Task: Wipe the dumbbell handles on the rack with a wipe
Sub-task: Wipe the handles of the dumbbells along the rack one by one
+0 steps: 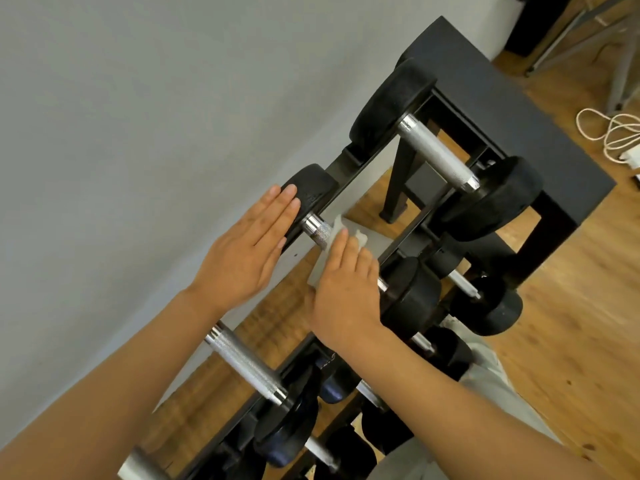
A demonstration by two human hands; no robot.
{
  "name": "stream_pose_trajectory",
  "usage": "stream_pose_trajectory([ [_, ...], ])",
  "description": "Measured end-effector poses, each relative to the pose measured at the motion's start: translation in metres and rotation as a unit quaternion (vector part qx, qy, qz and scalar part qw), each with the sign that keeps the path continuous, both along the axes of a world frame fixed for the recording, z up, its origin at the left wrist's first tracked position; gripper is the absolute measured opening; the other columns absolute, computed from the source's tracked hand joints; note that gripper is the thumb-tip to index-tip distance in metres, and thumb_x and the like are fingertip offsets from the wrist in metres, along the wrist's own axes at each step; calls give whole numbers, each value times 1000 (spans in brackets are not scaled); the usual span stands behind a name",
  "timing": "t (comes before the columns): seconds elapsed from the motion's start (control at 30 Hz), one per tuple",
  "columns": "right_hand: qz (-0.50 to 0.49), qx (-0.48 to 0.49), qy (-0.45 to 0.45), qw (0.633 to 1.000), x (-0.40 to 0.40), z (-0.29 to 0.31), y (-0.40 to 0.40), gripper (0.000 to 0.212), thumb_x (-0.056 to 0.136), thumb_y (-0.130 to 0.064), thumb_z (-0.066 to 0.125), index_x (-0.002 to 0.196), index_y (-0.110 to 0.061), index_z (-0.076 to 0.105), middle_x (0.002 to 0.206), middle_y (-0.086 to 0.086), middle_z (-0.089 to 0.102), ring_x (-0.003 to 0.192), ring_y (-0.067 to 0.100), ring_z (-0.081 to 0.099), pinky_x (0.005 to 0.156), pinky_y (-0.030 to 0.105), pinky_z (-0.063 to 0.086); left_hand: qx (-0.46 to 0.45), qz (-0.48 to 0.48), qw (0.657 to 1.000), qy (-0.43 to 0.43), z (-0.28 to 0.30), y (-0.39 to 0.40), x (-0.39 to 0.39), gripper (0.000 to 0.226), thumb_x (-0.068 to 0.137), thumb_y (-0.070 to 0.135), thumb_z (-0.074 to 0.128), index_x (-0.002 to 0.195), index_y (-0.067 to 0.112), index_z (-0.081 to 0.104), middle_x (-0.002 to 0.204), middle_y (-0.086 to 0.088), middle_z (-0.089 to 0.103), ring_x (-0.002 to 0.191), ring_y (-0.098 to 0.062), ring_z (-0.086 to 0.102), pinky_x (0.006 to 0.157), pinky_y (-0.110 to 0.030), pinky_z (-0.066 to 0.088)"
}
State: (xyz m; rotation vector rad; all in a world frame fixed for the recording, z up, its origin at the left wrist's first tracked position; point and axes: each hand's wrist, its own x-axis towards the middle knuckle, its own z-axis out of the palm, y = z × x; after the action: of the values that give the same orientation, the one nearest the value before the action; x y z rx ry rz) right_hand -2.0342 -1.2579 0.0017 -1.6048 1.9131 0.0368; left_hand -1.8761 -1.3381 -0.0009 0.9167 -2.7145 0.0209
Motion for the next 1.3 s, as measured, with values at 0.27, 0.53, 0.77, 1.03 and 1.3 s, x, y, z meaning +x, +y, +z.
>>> stream_pose_trajectory([
  [0.27,-5,5,-13,1000,6,5,-7,88,101,-42,39,147,10,-15,157,30,-4,145,47,3,119,58,7,11,6,1000,13,-2,1,-1,47,107,12,30,151,0,23,160,-10,22,152,-25,15,117,-41,33],
  [0.53,35,72,16,997,-24,6,18,83,105,-44,29,145,14,-15,157,33,-2,147,42,10,121,45,14,19,7,1000,21,-4,2,1,46,108,15,28,151,-1,25,159,-11,23,151,-28,17,119,-42,30],
  [0.77,-36,-30,-114,992,-4,7,-31,80,94,-40,45,150,8,14,149,27,31,137,39,33,116,49,24,21,5,999,27,-4,1,0,47,107,12,31,151,-1,24,159,-10,23,151,-28,18,119,-40,30],
  [1.03,63,63,-33,996,-39,5,5,83,98,-33,47,151,5,-5,155,22,20,141,33,28,115,38,30,14,4,999,40,-5,0,0,48,103,7,39,149,-3,29,157,-13,28,149,-30,24,118,-43,31],
  [1.3,108,-73,-84,988,-1,4,-6,89,94,-32,46,149,5,-13,154,26,-28,143,45,-22,119,55,-7,14,13,999,47,0,1,-2,46,102,9,39,147,-3,35,156,-14,31,149,-27,25,120,-42,28],
])
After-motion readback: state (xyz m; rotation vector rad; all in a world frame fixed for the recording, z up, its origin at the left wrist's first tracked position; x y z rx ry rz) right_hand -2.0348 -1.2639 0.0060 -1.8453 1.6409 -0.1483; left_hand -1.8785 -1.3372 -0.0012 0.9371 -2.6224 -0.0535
